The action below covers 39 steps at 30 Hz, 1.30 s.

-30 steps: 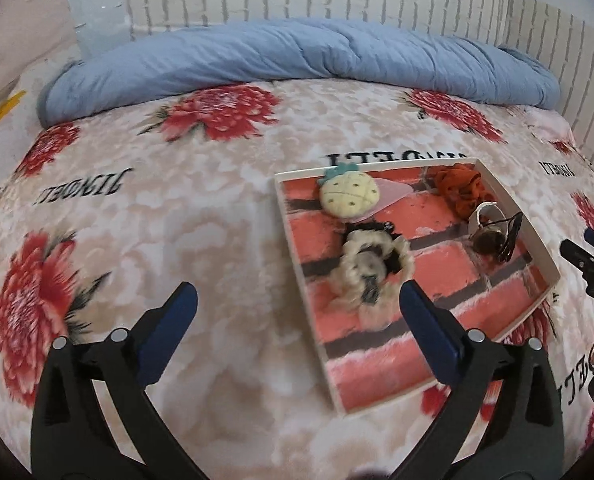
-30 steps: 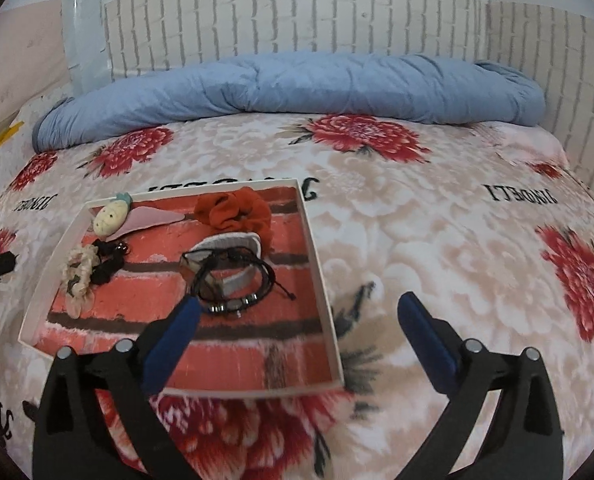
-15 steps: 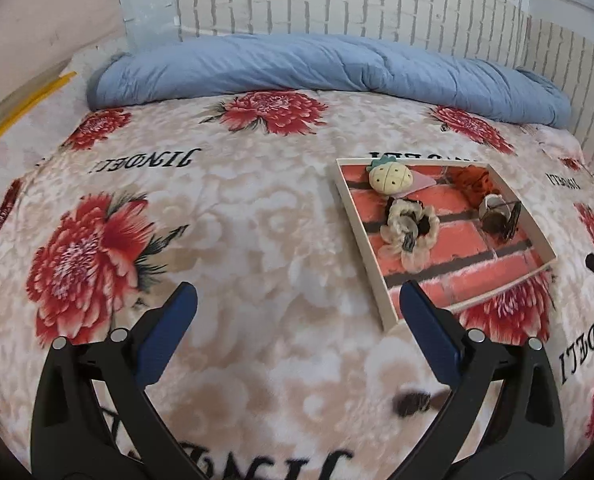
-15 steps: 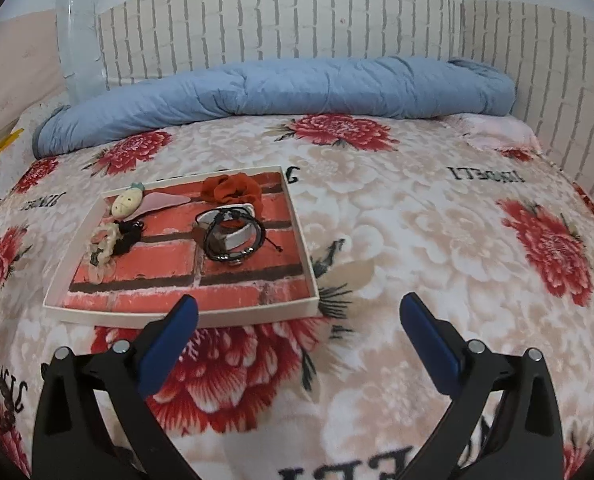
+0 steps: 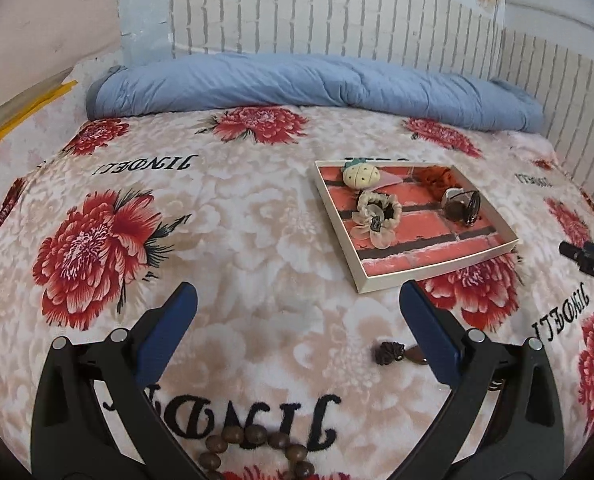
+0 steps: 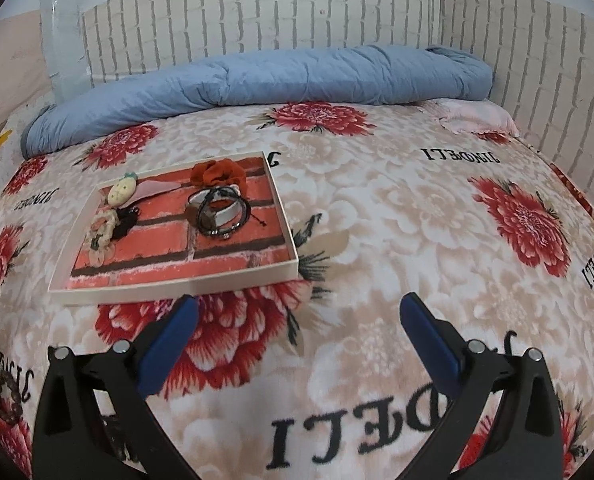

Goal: Organize jewelry
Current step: 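Withdraw both tools from the tray toward the remaining jewelry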

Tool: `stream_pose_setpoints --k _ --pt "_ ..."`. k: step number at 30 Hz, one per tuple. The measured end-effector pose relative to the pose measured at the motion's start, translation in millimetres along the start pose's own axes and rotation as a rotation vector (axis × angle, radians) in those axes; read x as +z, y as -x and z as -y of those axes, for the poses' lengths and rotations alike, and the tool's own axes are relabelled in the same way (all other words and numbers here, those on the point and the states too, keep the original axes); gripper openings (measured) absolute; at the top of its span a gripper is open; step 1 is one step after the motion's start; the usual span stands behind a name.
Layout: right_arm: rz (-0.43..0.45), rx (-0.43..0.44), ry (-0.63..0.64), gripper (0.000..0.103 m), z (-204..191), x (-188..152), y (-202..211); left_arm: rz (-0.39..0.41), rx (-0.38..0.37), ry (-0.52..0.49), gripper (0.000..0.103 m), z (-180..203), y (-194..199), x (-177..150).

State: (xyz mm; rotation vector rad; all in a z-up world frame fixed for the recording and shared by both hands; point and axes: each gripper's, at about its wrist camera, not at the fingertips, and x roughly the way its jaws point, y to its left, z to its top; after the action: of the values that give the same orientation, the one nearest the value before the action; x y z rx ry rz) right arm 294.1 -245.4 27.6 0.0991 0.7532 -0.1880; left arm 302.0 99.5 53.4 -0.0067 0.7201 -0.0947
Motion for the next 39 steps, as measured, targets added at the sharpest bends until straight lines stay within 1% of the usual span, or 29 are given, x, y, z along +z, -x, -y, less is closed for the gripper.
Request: stream_pose_setpoints --k 2,5,8,17,19,24,27,31,33,39 --pt "0.005 0.0 0.01 0.099 -1 -6 6 0.008 0.006 0.004 0.098 -3 5 -4" --pt "0.022 0.0 0.002 0.099 1 -14 15 -0.013 0.011 0.001 0.098 -8 8 -10" --pt "0.032 -0.012 0.007 0.099 1 -21 20 -0.015 0.023 -0.006 0.098 -10 10 -16" --pt "0.041 -0.052 0.069 0.099 -11 -39 30 -0.023 0.022 0.013 0.098 -20 12 -35" --pt "0.035 -0.038 0.068 0.099 -12 -45 33 -0.025 0.02 0.019 0.098 -22 12 -40" --pt "-0.01 0.002 0.043 0.099 -14 -66 29 -0.044 -0.002 0.018 0.098 -24 7 -56" --pt "-0.034 0.025 0.03 0.099 -15 -79 26 -0.058 -0.003 0.026 0.098 -27 3 -66" --pt "-0.039 0.047 -0.002 0.099 -14 -94 29 -0.069 -0.009 0.049 0.098 -34 1 -78" --pt "-0.043 0.062 -0.011 0.099 -16 -101 32 -0.071 -0.002 0.048 0.098 -36 1 -84" --pt "-0.029 0.058 -0.004 0.099 -25 -127 51 -0.077 0.04 0.01 0.098 -43 0 -104"
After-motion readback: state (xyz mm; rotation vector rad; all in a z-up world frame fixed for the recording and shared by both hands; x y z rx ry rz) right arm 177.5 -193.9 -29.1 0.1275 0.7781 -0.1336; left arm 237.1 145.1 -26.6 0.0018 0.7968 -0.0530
